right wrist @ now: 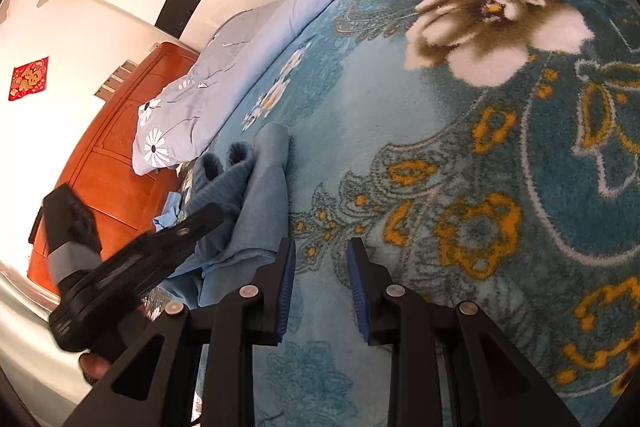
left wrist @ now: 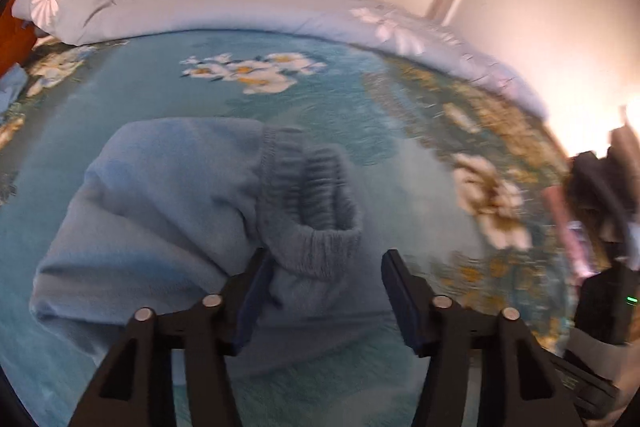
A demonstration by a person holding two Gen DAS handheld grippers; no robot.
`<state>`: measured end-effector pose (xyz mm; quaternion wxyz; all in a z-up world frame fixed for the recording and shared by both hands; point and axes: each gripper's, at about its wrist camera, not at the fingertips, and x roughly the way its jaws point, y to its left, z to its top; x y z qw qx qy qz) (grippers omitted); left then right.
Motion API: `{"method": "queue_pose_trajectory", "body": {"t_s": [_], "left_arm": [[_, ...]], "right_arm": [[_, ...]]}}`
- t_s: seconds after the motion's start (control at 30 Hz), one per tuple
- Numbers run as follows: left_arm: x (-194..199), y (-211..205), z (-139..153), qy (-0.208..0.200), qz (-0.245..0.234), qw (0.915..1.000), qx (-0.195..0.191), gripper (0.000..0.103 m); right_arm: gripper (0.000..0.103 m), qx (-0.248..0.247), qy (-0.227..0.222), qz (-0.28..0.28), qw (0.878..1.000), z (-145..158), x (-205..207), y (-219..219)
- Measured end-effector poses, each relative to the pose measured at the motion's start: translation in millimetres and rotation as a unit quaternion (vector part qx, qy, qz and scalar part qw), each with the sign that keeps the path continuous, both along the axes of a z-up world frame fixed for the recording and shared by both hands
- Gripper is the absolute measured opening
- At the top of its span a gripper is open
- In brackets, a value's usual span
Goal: Fold clothes
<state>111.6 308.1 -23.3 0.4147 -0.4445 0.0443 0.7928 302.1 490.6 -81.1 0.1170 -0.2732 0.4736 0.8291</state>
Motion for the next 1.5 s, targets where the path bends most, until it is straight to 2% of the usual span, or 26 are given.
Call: {"method": "queue_pose_trajectory", "body": {"t_s": [0.07, 0.13, 0.2, 0.27, 0.33, 0.4, 0.43, 0.47, 0.5, 0.67, 0.8, 0.83, 0.9, 1.0, 1.17, 1.2, 1.27, 1.37, 1.5], "left_arm": [[3, -13, 11, 0.016, 0.006, 0.9997, 0.018, 0.062], [0, -35, 24, 0.038, 0.039, 0.9977, 0.039, 0.064], [-10, -62, 33, 0.067, 0.107, 0.9908, 0.047, 0.068], [-27, -87, 32, 0.079, 0.182, 0.9795, 0.036, 0.069], [-44, -107, 25, 0.065, 0.227, 0.9714, 0.025, 0.069], [-58, -123, 11, 0.03, 0.244, 0.969, 0.019, 0.069], [-63, -128, 3, 0.014, 0.248, 0.9685, 0.015, 0.069], [-66, -132, -5, 0.0, 0.25, 0.9682, 0.01, 0.069], [-66, -136, -13, -0.01, 0.248, 0.9686, 0.005, 0.069], [-57, -147, -38, -0.026, 0.236, 0.9713, -0.008, 0.07], [-53, -154, -48, -0.03, 0.234, 0.9718, -0.009, 0.07], [-54, -154, -48, -0.032, 0.235, 0.9715, -0.008, 0.07], [-55, -154, -46, -0.033, 0.233, 0.9718, -0.009, 0.071], [-56, -157, -41, -0.032, 0.229, 0.9729, 0.002, 0.071], [-54, -161, -33, -0.057, 0.205, 0.9761, 0.044, 0.071], [-54, -161, -32, -0.064, 0.199, 0.9765, 0.051, 0.071], [-54, -159, -30, -0.07, 0.19, 0.9775, 0.06, 0.071], [-57, -150, -27, -0.06, 0.187, 0.9794, 0.045, 0.071], [-60, -143, -37, -0.055, 0.189, 0.9805, 0.009, 0.071]], "right_arm": [[0.027, 0.004, 0.003, -0.001, 1.0, 3, -2, -3], [0.027, 0.015, 0.01, 0.005, 1.0, 10, -5, -7], [0.027, 0.029, 0.019, 0.021, 0.999, 20, -12, -12], [0.027, 0.047, 0.029, 0.046, 0.997, 32, -27, -21], [0.027, 0.067, 0.034, 0.073, 0.995, 42, -45, -29], [0.029, 0.099, 0.014, 0.096, 0.99, 45, -65, -37], [0.032, 0.114, 0.005, 0.107, 0.988, 47, -75, -40], [0.042, 0.13, -0.005, 0.119, 0.984, 48, -85, -44], [0.045, 0.146, -0.015, 0.13, 0.981, 50, -95, -48], [0.045, 0.22, -0.062, 0.184, 0.956, 57, -143, -66], [0.043, 0.206, -0.051, 0.198, 0.957, 50, -134, -67], [0.039, 0.202, -0.048, 0.202, 0.957, 49, -132, -67], [0.022, 0.195, -0.042, 0.209, 0.957, 46, -127, -67], [0.015, 0.185, -0.034, 0.22, 0.957, 41, -121, -68], [0.013, 0.166, 0.006, 0.195, 0.967, 52, -101, -48], [0.007, 0.165, 0.001, 0.185, 0.969, 49, -98, -43], [0.007, 0.144, -0.013, 0.164, 0.976, 39, -92, -30], [0.008, 0.122, -0.013, 0.154, 0.98, 26, -88, -23], [0.009, 0.124, -0.024, 0.144, 0.981, 20, -89, -24]]}}
